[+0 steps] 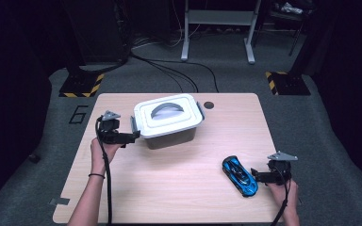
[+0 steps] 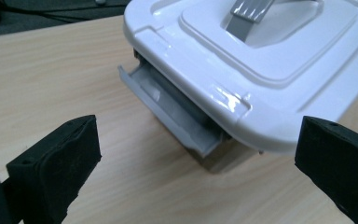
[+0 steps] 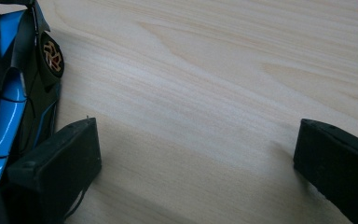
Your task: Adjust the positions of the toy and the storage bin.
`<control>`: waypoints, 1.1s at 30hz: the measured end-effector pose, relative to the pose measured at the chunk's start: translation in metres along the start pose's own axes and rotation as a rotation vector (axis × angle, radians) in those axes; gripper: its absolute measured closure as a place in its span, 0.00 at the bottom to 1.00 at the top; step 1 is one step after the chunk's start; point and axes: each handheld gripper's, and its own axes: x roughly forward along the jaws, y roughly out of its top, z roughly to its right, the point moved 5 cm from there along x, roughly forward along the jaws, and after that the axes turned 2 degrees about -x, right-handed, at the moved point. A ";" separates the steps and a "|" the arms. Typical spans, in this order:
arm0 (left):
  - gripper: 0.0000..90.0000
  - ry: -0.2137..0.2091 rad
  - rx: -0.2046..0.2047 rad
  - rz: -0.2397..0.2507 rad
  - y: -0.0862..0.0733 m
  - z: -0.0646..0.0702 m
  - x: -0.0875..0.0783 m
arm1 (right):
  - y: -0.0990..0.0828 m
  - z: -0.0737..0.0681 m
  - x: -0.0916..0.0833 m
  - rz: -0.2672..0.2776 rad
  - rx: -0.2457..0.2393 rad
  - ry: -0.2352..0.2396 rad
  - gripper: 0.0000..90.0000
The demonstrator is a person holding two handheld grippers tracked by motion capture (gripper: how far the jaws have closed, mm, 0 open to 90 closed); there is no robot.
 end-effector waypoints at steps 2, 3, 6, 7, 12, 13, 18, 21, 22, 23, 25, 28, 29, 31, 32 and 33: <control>0.01 0.008 0.004 0.000 0.005 0.001 0.005 | 0.000 0.000 0.000 0.002 -0.004 0.002 0.00; 0.01 0.012 0.008 -0.003 0.006 0.001 0.006 | 0.000 0.000 0.000 0.002 -0.007 0.003 0.00; 0.04 0.006 0.000 -0.012 0.013 0.003 0.017 | 0.000 0.000 0.000 0.003 -0.010 0.005 0.00; 0.05 0.006 0.000 -0.012 0.013 0.003 0.017 | 0.000 0.000 0.000 0.003 -0.010 0.005 0.00; 0.16 -0.025 -0.010 -0.025 0.017 0.002 0.029 | 0.000 0.000 0.000 0.002 -0.008 0.005 0.00; 0.17 -0.025 -0.010 -0.025 0.017 0.002 0.029 | 0.000 0.000 0.000 0.002 -0.008 0.005 0.00; 0.18 -0.118 -0.016 -0.065 0.015 0.007 0.033 | 0.000 0.000 0.000 0.004 -0.009 0.005 0.01; 0.19 -0.122 -0.006 -0.088 0.016 0.009 0.033 | 0.000 0.000 0.000 0.004 -0.011 0.006 0.01; 0.19 -0.121 -0.007 -0.091 0.017 0.009 0.033 | 0.000 -0.001 0.000 0.004 -0.006 0.006 0.01; 0.19 -0.121 -0.007 -0.091 0.017 0.009 0.033 | 0.000 -0.001 0.000 0.004 -0.006 0.006 0.01; 0.20 -0.129 -0.009 -0.092 0.017 0.008 0.032 | 0.000 -0.001 0.000 0.004 -0.008 0.005 0.01; 0.20 -0.141 -0.009 -0.093 0.017 0.006 0.033 | 0.000 0.000 0.000 0.004 -0.011 0.005 0.01; 0.21 -0.153 -0.041 -0.078 0.018 0.007 0.035 | 0.000 0.000 0.000 0.004 -0.011 0.005 0.01; 0.21 -0.161 -0.033 -0.085 0.018 0.006 0.036 | 0.000 0.000 0.000 0.004 -0.012 0.006 0.01; 0.21 -0.168 -0.033 -0.087 0.018 0.007 0.037 | 0.000 0.000 0.000 0.004 -0.012 0.006 0.01; 0.21 -0.172 -0.030 -0.083 0.019 0.008 0.038 | 0.000 0.000 0.000 0.004 -0.012 0.006 0.01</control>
